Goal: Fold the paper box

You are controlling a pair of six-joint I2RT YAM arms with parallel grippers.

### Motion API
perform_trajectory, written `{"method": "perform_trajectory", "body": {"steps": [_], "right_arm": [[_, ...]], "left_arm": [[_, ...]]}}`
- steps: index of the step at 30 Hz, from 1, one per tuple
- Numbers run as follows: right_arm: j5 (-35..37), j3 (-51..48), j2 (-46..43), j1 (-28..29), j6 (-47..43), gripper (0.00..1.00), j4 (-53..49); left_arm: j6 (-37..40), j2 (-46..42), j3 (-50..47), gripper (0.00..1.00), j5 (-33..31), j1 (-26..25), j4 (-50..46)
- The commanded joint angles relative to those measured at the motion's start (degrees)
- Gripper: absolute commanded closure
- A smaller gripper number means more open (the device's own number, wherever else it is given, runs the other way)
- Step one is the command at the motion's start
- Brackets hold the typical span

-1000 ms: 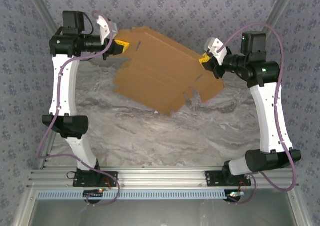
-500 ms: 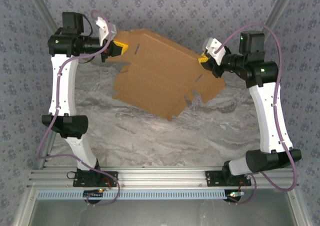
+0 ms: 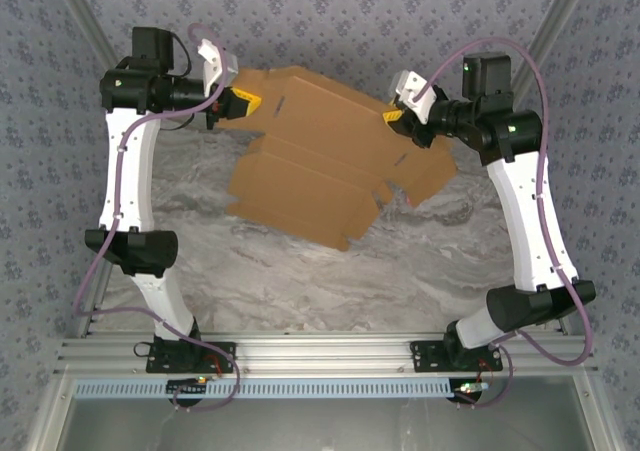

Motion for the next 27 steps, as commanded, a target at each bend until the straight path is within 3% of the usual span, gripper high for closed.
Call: {"method": "perform_trajectory", "body": {"steps": [1,6,9,15,23,27], "right_arm": [[0.24,2.38,0.42,0.83,0.16,0.81,-0.57],[1.08,3.39,0.77,0.73,1.01,0.71,-1.29],[0.5,3.81,0.78,0.3,1.23,0.71,-2.04],[0.93,3.62,0.79,-0.06,0.84,0.84,-2.93],[4.02,3.33,1.63,0.71,-0.08,0.82,-2.75],[7.68,3.08,1.66,1.73,-0.48,0.9,-2.11]], "left_arm": [[1.42,-0.72,1.35,1.0,1.52,-0.58,-1.43],[1.63,-0.76,1.35,1.0,0.84,-0.62,-1.42],[1.64,-0.8,1.37,1.0,0.59,-0.7,-1.25],[1.36,-0.8,1.48,1.0,0.54,-0.66,-0.58],[0.59,-0.89,1.61,1.0,0.65,-0.76,0.03],[-0.68,-0.97,1.68,1.0,0.76,-0.75,0.72]]}}
